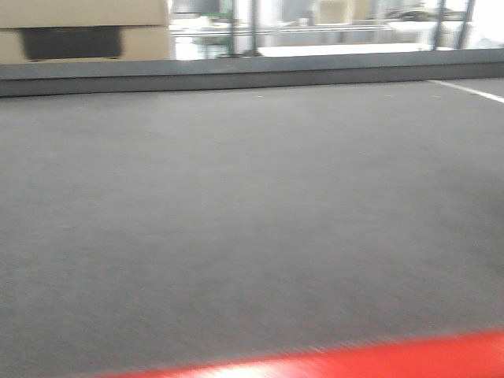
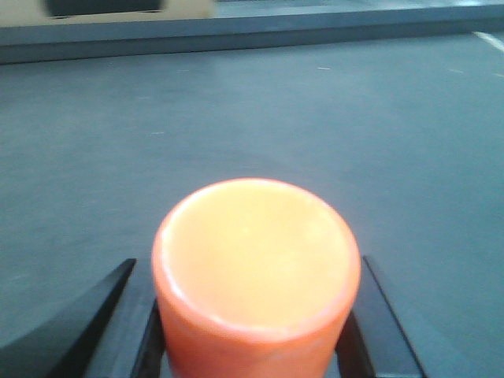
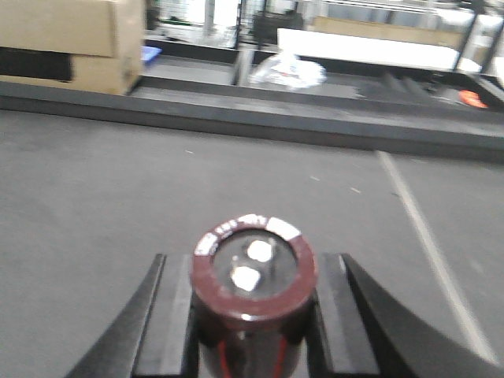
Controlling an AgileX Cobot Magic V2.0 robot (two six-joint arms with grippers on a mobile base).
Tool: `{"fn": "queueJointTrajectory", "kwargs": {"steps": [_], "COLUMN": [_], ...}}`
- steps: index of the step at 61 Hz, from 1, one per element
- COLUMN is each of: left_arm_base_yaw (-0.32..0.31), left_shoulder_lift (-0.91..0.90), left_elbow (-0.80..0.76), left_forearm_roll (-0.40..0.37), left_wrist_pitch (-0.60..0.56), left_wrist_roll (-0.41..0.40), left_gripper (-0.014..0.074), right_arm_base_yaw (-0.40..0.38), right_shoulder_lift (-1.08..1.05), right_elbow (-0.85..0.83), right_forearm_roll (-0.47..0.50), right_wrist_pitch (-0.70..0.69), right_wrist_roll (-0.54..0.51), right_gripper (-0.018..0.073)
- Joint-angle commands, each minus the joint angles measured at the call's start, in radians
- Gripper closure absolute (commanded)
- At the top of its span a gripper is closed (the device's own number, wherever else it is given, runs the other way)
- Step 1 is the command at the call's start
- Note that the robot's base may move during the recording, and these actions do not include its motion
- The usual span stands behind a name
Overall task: Place cylindrical capacitor in blue bin on shelf
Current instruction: 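Drive the base away from the table carrying both cylinders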
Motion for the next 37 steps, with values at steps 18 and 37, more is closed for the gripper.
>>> {"fn": "queueJointTrajectory", "kwargs": {"steps": [18,37], "left_arm_base_yaw": [-0.007,-0.007], "left_shoulder_lift": [-0.005,-0.005], "left_elbow": [-0.007,-0.007], "left_forearm_roll": [-0.007,-0.005], "left_wrist_pitch": [-0.012,-0.012], "left_wrist_roll": [-0.002,-0.002], "left_gripper": [0.0707,0.0707], "right_arm_base_yaw": [0.003,0.003], "right_shoulder_lift": [-0.002,-0.002], "right_elbow": [-0.008,-0.008], "right_forearm_roll": [-0.007,-0.007], "right_wrist_pitch": [-0.032,-0.032], "right_wrist_roll": [-0.007,-0.007], "right_gripper": [0.0603,0.0603]}}
